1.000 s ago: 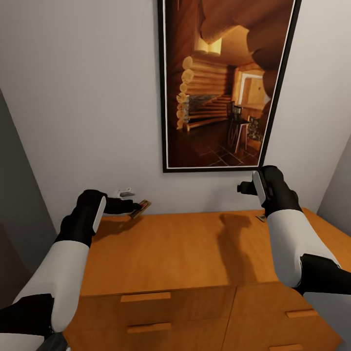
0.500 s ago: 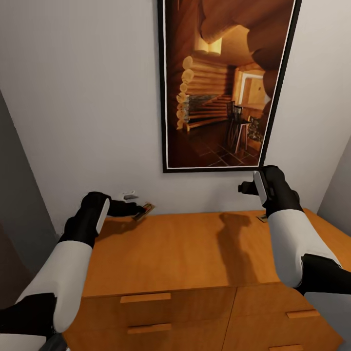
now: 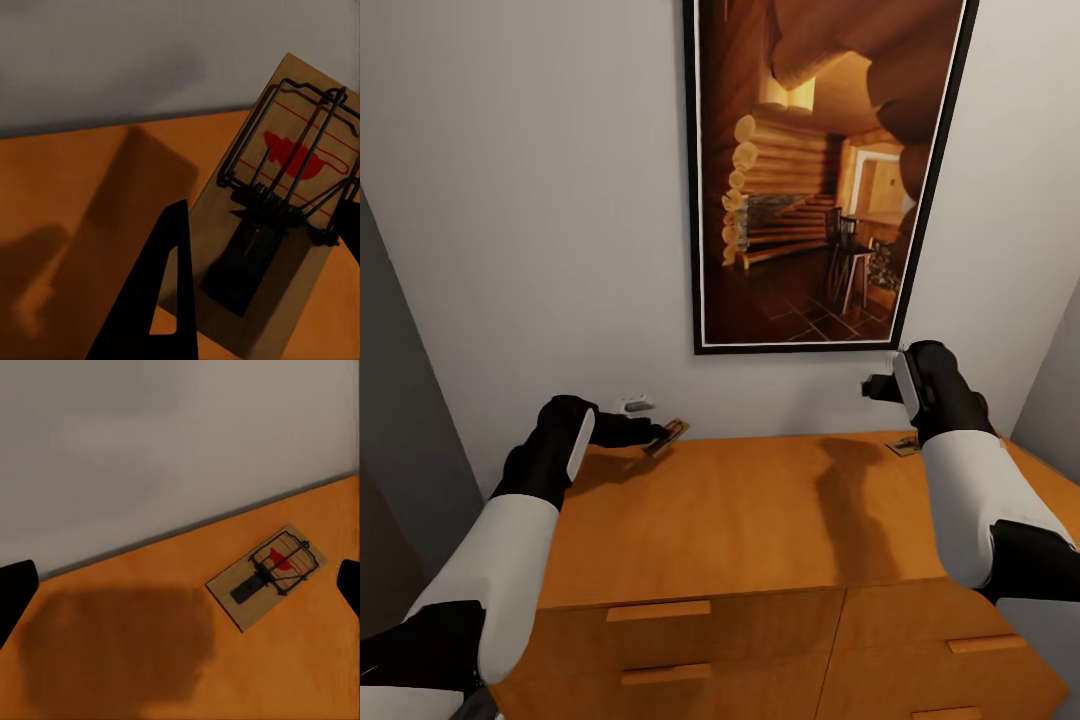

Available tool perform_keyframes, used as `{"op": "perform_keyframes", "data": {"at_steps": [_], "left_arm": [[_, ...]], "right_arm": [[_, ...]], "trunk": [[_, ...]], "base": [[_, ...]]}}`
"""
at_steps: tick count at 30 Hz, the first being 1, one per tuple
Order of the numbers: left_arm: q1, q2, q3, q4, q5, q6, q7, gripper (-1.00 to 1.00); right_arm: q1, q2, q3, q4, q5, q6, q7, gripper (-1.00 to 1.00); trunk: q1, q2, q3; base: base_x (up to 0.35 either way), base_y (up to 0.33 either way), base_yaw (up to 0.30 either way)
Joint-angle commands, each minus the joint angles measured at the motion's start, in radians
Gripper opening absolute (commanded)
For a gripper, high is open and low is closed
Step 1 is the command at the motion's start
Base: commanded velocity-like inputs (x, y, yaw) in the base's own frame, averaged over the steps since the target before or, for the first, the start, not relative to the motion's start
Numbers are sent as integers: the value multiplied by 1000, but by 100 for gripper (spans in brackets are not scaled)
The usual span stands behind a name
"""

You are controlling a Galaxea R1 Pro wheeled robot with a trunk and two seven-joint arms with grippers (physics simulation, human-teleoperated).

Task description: Take the four mousetraps from the cabinet in the bathroom and place them on the bathroom floor. Make sure all four end up on the same floor surface, and ensure that at least two of them are either under or directly next to the same bathroom sink.

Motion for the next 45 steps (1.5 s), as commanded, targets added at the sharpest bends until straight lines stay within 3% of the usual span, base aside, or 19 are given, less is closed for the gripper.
{"op": "perform_keyframes", "data": {"at_steps": [1,9,12,15,22,45], "left_arm": [[-1,-2,4,-1,-11,4,-10,-100],[-1,-1,4,0,-11,4,-9,-100],[-1,-1,4,1,-11,4,-9,-100],[-1,0,4,1,-11,4,-9,-100],[-1,-1,4,1,-11,4,-9,-100],[-1,-1,4,2,-14,3,0,-100]], "right_arm": [[-1,-7,-2,0,8,4,6,100],[-1,-20,-6,1,9,4,3,100],[-1,-30,-26,1,11,4,1,100],[-1,-59,-66,2,12,4,-1,100],[-1,-94,-93,4,11,4,-1,100],[-1,-96,-91,3,8,4,8,100]], "trunk": [[0,-1,-1],[0,-1,-1],[0,-1,-1],[0,-1,-1],[0,-1,-1],[0,-1,-1]], "base": [[0,0,0],[0,0,0],[0,0,0],[0,0,0],[0,0,0],[14,0,0]]}}
